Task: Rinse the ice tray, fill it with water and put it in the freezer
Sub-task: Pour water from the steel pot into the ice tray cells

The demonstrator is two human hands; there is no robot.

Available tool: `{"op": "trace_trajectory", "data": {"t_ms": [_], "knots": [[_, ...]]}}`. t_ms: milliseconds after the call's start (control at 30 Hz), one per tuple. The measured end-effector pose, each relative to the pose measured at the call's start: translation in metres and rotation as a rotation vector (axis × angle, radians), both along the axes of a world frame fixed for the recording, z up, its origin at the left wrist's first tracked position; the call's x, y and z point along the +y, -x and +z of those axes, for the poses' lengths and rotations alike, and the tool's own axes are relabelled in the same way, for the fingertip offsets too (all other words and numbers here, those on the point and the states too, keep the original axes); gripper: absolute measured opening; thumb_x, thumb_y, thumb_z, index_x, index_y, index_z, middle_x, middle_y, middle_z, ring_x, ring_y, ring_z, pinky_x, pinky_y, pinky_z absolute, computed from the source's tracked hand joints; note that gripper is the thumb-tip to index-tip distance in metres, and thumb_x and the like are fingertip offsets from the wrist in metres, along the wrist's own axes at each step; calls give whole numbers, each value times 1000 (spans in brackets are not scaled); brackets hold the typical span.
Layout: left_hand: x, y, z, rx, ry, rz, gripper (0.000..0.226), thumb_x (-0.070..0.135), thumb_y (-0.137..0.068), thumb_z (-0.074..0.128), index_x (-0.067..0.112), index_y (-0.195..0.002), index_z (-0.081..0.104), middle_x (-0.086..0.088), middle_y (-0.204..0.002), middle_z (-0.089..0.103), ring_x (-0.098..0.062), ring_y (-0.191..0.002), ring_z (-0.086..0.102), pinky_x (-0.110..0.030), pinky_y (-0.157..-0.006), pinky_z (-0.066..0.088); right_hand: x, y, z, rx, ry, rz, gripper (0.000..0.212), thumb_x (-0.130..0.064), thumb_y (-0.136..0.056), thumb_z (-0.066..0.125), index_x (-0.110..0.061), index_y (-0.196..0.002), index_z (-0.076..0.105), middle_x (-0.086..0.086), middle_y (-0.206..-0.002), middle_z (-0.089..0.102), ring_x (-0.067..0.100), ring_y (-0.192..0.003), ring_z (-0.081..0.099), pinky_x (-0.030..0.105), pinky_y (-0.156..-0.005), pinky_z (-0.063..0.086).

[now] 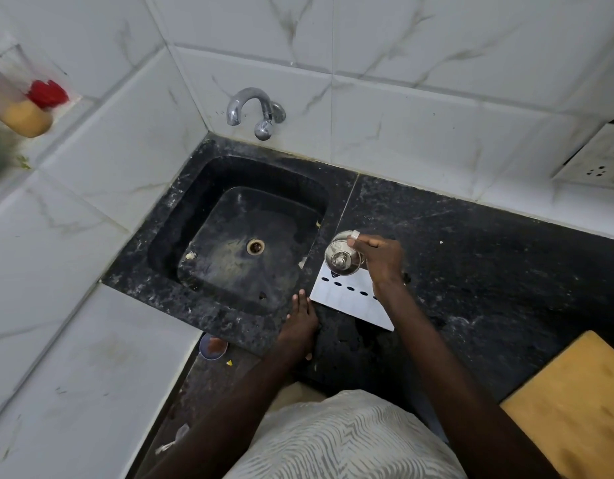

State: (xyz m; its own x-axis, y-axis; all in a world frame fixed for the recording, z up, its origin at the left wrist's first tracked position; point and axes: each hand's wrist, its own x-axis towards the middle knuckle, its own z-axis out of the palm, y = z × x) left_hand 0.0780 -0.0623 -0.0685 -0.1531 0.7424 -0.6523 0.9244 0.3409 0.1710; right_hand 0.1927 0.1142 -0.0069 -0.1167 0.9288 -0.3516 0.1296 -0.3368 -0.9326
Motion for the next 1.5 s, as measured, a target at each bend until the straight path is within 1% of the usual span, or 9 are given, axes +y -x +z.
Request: {"op": "trace_trajectory", "data": {"t_ms": [167, 300, 467, 700, 833, 933, 1067, 1233, 1500], "knots": [[0, 0, -2, 10, -6, -8, 136, 1, -67, 91, -9, -158, -9, -25, -166, -23, -44, -157, -12, -58, -123, 27, -2, 7, -2, -3, -38, 39, 12, -19, -73, 90, -24, -80, 83, -3, -93, 79, 24, -90, 75, 56, -86, 60], [-1, -1, -5, 13, -3, -6, 139, 2, -65, 93, -9, -158, -10, -25, -166, -24, -44, -156, -13, -58, -123, 26, -6, 14, 1, -20, -128, 85, 25, -11, -75, 89, -34, -77, 80, -9, -89, 77, 15, -89, 74, 45, -89, 60], [-2, -2, -3, 9, -17, -2, 136, 0, -67, 91, -8, -158, -10, -25, -166, -23, -43, -156, -13, -58, -123, 25, -10, 22, 0, -53, -201, 163, 20, -4, -78, 85, -8, -98, 82, -7, -91, 75, -1, -83, 70, 27, -84, 56], [-1, -3, -6, -16, -21, 34, 136, -4, -66, 90, -9, -158, -10, -25, -165, -25, -44, -155, -15, -60, -123, 23, -11, 27, -5, -77, -258, 201, 21, -4, -78, 85, -11, -98, 82, -12, -91, 75, -4, -83, 69, 19, -83, 54], [0, -4, -6, -17, -50, 70, 117, -11, -78, 77, -8, -158, -9, -24, -165, -25, -43, -156, -15, -59, -124, 21, -8, 27, -9, -58, -261, 196, 20, -2, -78, 84, -10, -97, 82, -12, -90, 75, -3, -82, 69, 22, -82, 56], [0, -4, -5, -25, -60, 76, 112, -13, -81, 73, -8, -158, -9, -24, -166, -25, -43, -156, -16, -59, -124, 19, -5, 27, -12, -47, -257, 189, 21, -1, -78, 84, -10, -97, 82, -7, -90, 75, -4, -81, 69, 16, -79, 52], [0, -4, -4, -22, -78, 86, 111, -11, -83, 72, -7, -159, -9, -24, -166, -24, -43, -156, -16, -59, -124, 21, 4, 24, -18, -12, -182, 152, 20, -7, -78, 86, -12, -97, 83, -3, -93, 77, 7, -87, 72, 24, -81, 58], [4, -3, -1, -18, -93, 92, 102, -7, -89, 67, -6, -160, -6, -24, -166, -24, -41, -157, -15, -57, -125, 23, 27, 18, -21, 82, 113, 14, 16, -11, -76, 87, -11, -92, 82, 9, -90, 80, 22, -78, 74, 42, -77, 61], [2, -3, -1, 14, -89, 59, 104, -12, -86, 67, -7, -159, -6, -25, -166, -23, -43, -156, -14, -58, -123, 26, 79, -3, -21, 38, 204, -105, 14, -2, -81, 83, 1, -92, 76, 8, -75, 74, 14, -60, 66, 26, -58, 57]]}}
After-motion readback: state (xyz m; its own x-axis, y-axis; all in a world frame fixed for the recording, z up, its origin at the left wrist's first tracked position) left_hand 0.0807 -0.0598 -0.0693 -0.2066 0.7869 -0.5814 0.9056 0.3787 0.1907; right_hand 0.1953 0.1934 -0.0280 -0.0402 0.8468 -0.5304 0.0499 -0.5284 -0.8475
